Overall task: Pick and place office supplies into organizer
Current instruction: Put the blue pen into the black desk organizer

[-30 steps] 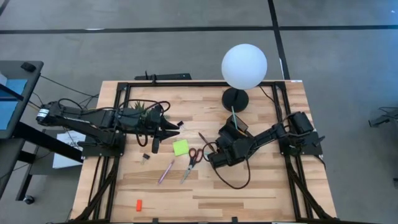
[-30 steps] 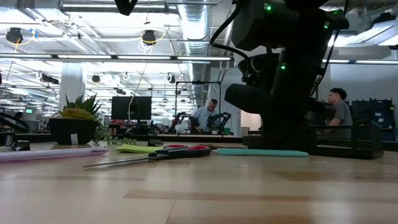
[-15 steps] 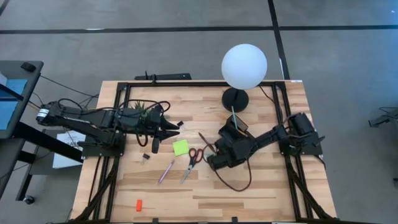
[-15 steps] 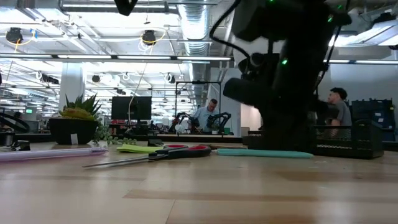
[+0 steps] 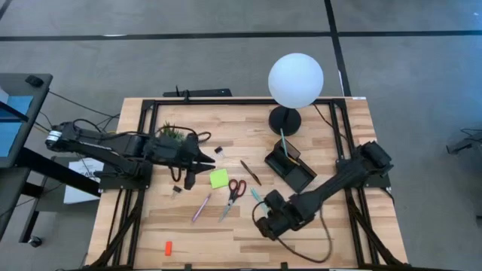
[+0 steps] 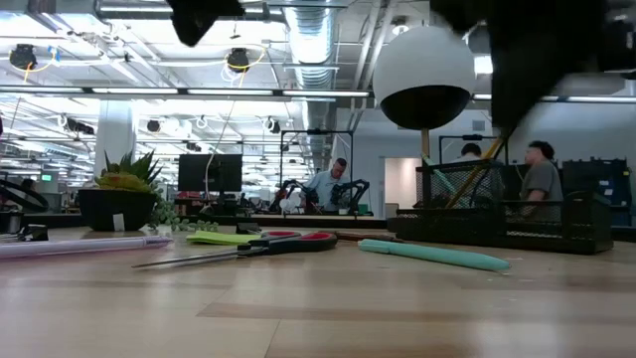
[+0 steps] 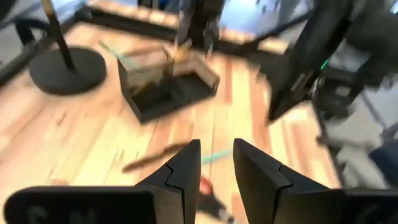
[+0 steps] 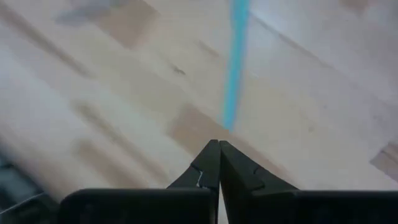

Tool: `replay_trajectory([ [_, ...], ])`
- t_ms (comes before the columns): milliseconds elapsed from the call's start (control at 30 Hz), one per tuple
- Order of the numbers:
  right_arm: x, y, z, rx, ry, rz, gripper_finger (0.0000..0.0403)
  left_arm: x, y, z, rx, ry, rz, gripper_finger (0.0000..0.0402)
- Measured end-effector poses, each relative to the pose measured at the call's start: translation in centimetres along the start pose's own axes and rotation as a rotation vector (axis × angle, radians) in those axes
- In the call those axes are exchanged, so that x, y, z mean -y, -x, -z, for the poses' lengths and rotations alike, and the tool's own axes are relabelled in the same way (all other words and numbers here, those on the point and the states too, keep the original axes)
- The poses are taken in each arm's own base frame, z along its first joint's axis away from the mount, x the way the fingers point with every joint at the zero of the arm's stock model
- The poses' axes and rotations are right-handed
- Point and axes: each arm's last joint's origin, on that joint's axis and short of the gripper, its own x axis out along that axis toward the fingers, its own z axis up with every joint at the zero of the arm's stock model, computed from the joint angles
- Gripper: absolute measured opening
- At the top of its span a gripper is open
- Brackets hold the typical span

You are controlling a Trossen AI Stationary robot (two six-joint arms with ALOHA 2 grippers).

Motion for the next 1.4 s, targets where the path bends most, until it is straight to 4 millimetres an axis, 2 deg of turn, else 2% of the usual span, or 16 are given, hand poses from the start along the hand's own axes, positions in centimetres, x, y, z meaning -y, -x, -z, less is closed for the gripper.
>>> replay_trajectory([
  [133, -0.2, 4.4, -1.0, 0.187, -0.017, -0.098, 0.0, 0.4, -3.0, 1.2, -0.112, -0.072, 0.082, 0.0089],
  [333, 1.5, 9.6, -2.7, 0.409, -0.022, -0.183, 0.0, 2.0, -10.0, 3.1, -0.114, -0.071, 0.25, 0.0089],
  [500, 2.9, 12.9, -3.2, 0.492, 0.023, -0.241, 0.0, 2.9, -14.4, 5.2, -0.049, -0.313, 0.393, 0.0089],
  [667, 3.6, 14.5, -2.9, 0.542, 0.043, -0.27, 0.0, 1.9, -18.3, 7.1, -0.064, -0.425, 0.384, 0.0089],
  [867, 3.6, 14.6, -2.3, 0.536, 0.072, -0.267, 0.0, -0.6, -23.9, 6.6, -0.213, -0.409, 0.288, 0.0089],
  [1000, 3.6, 14.6, -2.0, 0.532, 0.084, -0.268, 0.0, -2.3, -25.3, 6.1, -0.384, -0.442, 0.288, 0.0089],
  [1167, 3.7, 14.7, -1.4, 0.525, 0.107, -0.262, 0.0, -3.4, -24.7, 6.4, -0.575, -0.531, 0.32, 0.0089],
  [1400, 3.8, 14.7, -1.5, 0.527, 0.109, -0.254, 0.0, -3.5, -24.6, 6.7, -0.606, -0.604, 0.311, 0.0089],
])
